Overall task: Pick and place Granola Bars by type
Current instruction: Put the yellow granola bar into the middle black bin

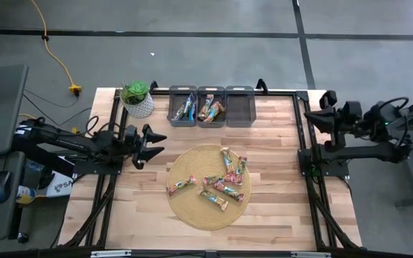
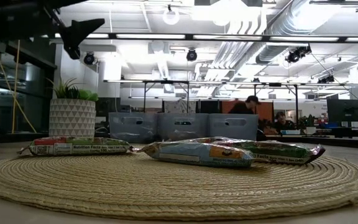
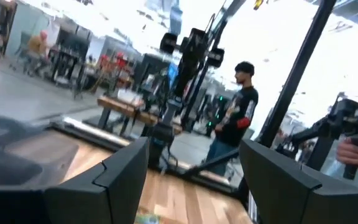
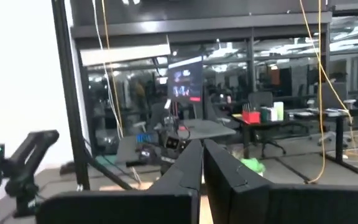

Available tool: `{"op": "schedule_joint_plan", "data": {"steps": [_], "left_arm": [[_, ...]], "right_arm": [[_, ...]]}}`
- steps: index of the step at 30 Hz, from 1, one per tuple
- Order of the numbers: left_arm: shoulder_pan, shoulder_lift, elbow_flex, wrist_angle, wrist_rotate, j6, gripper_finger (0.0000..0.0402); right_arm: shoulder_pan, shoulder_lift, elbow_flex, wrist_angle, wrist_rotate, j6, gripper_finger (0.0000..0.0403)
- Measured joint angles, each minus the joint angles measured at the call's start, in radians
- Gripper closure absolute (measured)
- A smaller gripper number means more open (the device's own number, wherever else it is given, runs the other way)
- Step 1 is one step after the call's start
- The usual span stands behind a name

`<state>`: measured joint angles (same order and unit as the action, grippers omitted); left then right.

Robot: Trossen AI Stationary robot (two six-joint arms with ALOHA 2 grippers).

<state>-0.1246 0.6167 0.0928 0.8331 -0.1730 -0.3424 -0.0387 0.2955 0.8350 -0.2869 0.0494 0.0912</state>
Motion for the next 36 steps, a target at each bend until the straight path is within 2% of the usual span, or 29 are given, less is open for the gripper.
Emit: {"op": "schedule_joint_plan", "data": {"steps": [8, 13, 16, 20, 25, 30, 33, 36], "left_arm": [[0.000, 0.000, -0.002, 0.007, -0.002, -0.001, 0.0153], [0.000, 0.001, -0.036, 0.011, -0.038, 0.025, 0.0153], [0.000, 0.005, -0.079, 0.089, -0.038, 0.006, 0.0153], [0.000, 0.002, -0.074, 0.093, -0.006, 0.061, 0.0153], [0.000, 0.002, -0.075, 0.085, 0.029, 0.061, 0.0153], [0.000, 0.002, -0.076, 0.036, 0.146, 0.043, 0.0153], [0.000, 0.003, -0.077, 0.003, 0.198, 0.024, 0.0153], [0.000, 0.002, -0.077, 0.001, 0.229, 0.039, 0.0153]], "right_arm": [[0.000, 0.058, -0.054, 0.144, 0.164, -0.015, 0.0403], [0.000, 0.192, 0.003, 0.148, 0.141, -0.061, 0.0403], [0.000, 0.302, 0.084, 0.129, 0.152, -0.041, 0.0403], [0.000, 0.456, 0.269, -0.033, 0.189, -0.042, 0.0402], [0.000, 0.685, 0.513, -0.257, 0.321, 0.043, 0.0402], [-0.001, 0.935, 0.722, -0.467, 0.412, 0.144, 0.0402], [-0.014, 1.076, 0.824, -0.599, 0.408, 0.269, 0.0398], [-0.014, 1.207, 0.881, -0.710, 0.394, 0.384, 0.0374]]}}
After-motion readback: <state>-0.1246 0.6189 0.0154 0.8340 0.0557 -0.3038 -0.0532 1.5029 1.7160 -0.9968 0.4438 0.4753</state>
